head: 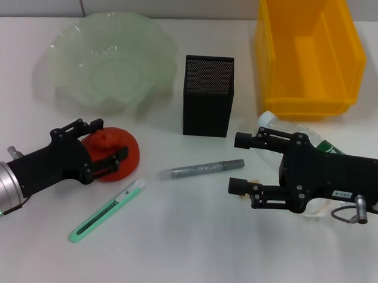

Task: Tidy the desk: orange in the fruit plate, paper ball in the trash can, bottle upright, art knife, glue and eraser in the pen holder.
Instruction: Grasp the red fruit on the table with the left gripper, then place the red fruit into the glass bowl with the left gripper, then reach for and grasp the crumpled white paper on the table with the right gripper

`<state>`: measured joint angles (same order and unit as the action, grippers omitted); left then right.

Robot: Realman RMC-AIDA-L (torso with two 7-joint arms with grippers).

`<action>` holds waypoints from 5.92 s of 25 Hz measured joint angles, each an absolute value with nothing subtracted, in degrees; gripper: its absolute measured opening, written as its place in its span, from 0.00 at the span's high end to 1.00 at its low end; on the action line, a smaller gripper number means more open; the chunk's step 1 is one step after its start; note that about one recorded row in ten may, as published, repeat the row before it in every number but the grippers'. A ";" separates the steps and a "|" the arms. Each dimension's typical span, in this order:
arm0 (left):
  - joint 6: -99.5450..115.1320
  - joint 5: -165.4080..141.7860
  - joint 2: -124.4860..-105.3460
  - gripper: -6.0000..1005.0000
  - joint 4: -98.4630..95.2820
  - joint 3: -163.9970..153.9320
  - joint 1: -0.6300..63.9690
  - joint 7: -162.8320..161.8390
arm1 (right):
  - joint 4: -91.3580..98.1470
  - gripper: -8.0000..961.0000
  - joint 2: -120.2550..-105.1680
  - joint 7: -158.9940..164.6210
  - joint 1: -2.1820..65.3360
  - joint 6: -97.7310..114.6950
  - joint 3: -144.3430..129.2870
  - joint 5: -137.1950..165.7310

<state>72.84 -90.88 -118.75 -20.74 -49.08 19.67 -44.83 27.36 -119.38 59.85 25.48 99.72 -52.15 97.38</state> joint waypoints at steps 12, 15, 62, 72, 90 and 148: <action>71.19 -90.86 -118.76 0.44 -19.37 -48.49 20.34 -45.43 | 26.77 0.17 -119.35 59.85 25.31 99.72 -52.02 97.37; 71.88 -90.79 -118.61 0.58 -19.81 -48.49 20.23 -47.71 | 26.72 0.17 -119.35 59.85 25.37 99.73 -52.13 97.37; 65.08 -68.84 -119.18 0.93 -19.04 -49.19 32.29 -39.53 | 21.85 0.17 -119.38 59.15 25.00 99.52 -51.59 97.38; 61.11 -68.28 -119.18 0.67 -17.84 -49.21 34.15 -39.45 | 21.86 0.17 -119.35 59.15 25.05 99.42 -51.59 97.38; 88.59 -69.18 -118.63 0.54 -22.73 -56.65 29.84 -49.27 | 21.65 0.17 -119.35 59.16 24.68 99.32 -51.59 97.39; 93.53 -80.91 -118.56 0.54 -28.91 -66.36 21.09 -54.85 | 79.08 0.17 -113.43 133.43 34.56 116.50 -42.46 125.75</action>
